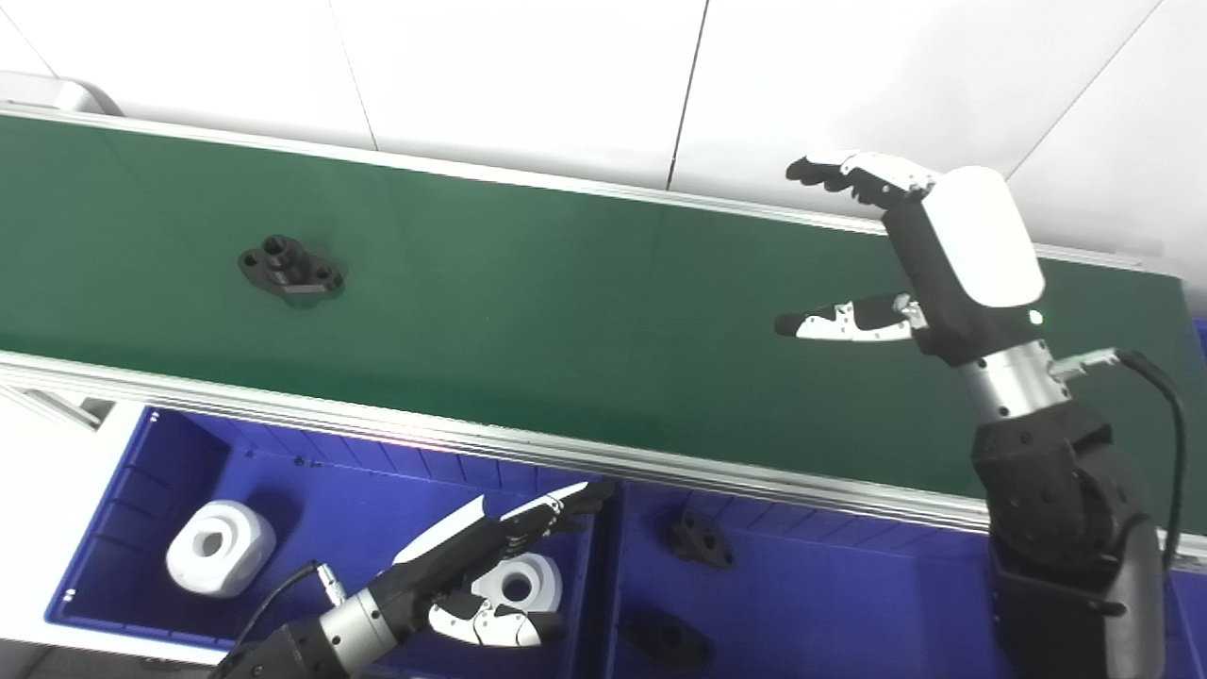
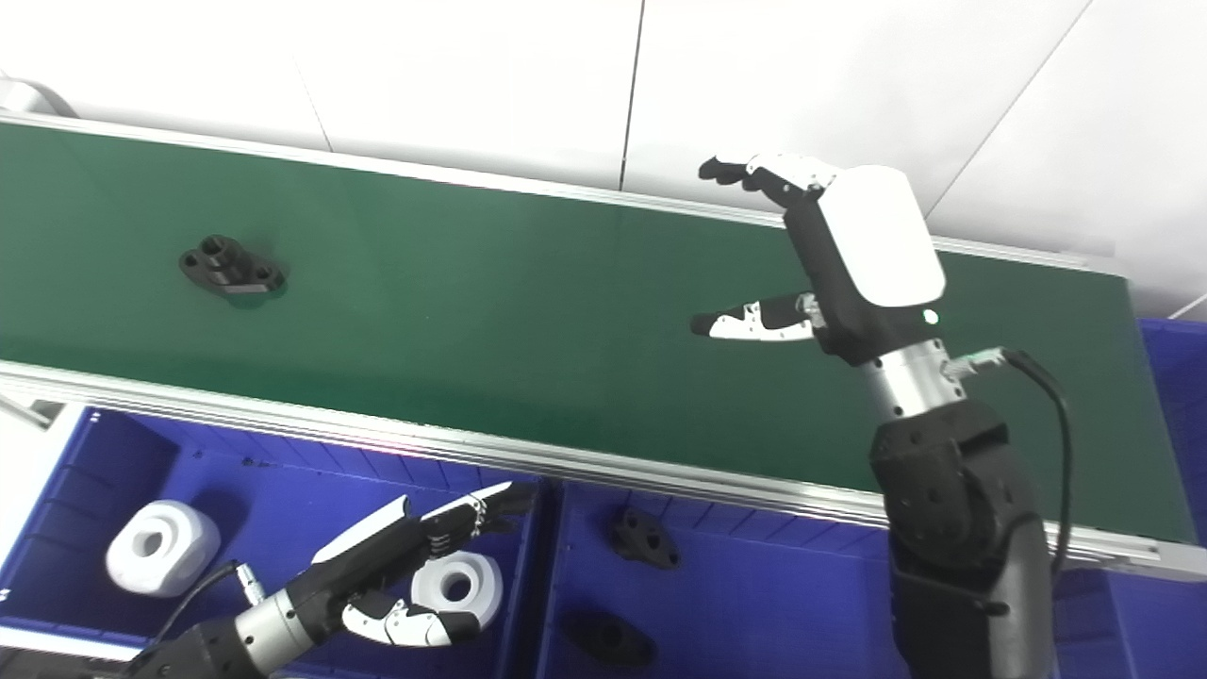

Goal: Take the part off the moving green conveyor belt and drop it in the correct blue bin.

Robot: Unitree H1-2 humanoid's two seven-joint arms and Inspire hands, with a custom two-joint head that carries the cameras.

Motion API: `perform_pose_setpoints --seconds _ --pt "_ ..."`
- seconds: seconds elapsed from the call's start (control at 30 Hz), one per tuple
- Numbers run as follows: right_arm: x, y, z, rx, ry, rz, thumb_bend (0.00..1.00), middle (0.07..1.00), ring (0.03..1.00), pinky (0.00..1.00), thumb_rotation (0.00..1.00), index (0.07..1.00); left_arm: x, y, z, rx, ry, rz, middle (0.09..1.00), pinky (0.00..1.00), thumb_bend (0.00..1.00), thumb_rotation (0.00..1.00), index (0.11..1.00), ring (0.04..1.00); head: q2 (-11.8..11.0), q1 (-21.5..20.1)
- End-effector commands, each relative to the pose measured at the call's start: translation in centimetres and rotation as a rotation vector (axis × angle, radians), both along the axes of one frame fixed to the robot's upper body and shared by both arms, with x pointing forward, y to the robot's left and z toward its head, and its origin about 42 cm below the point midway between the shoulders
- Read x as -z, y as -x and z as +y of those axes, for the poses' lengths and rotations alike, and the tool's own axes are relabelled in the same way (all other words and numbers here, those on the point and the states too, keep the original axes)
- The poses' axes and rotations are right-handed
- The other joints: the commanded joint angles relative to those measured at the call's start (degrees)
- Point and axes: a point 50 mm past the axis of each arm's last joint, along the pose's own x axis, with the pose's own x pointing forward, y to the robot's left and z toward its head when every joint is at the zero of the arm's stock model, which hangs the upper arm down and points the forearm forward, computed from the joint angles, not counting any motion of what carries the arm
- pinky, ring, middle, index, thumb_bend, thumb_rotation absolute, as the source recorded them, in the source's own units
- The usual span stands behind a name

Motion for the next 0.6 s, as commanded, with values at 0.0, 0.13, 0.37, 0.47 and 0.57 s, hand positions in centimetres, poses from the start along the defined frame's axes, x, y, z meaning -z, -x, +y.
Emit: perform_pose_setpoints --seconds 0.0,0.13,0.37,0.47,0.57 --pt "-1.7 -0.4 0.7 -0.014 -0.027 -0.088 0.85 0.716 0.691 0.61 0.09 0.723 -0.6 0.4 -0.1 0.008 0.021 -0.036 0.985 0.92 0.42 0.45 0.958 0.965 0.05 0.0" --pt "-1.6 -1.1 1.4 -0.024 -0.045 -0.104 0.86 0.722 0.683 0.59 0.11 0.724 -0.6 0.5 0.0 0.002 0.034 -0.023 0.984 0.92 0.42 0.42 0.956 0.967 0.26 -0.03" --pt "-2.2 -1.4 2.7 -0.045 -0.064 -0.099 0.83 0.733 0.707 0.64 0.13 0.735 -0.6 0.6 0.0 0.002 0.026 -0.034 0.981 0.91 0.43 0.45 0.952 0.963 0.21 0.25" --pt "-2.1 -1.5 3.0 -0.048 -0.069 -0.097 0.83 0.736 0.712 0.64 0.14 0.739 -0.6 0.7 -0.2 0.004 0.024 -0.036 0.981 0.91 0.42 0.46 0.954 0.962 0.04 0.86" --pt "-2.0 -1.4 3.2 -0.058 -0.076 -0.087 0.84 0.733 0.709 0.64 0.13 0.737 -0.6 0.9 -0.3 0.004 0.027 -0.034 0.982 0.91 0.41 0.45 0.957 0.96 0.14 1.21"
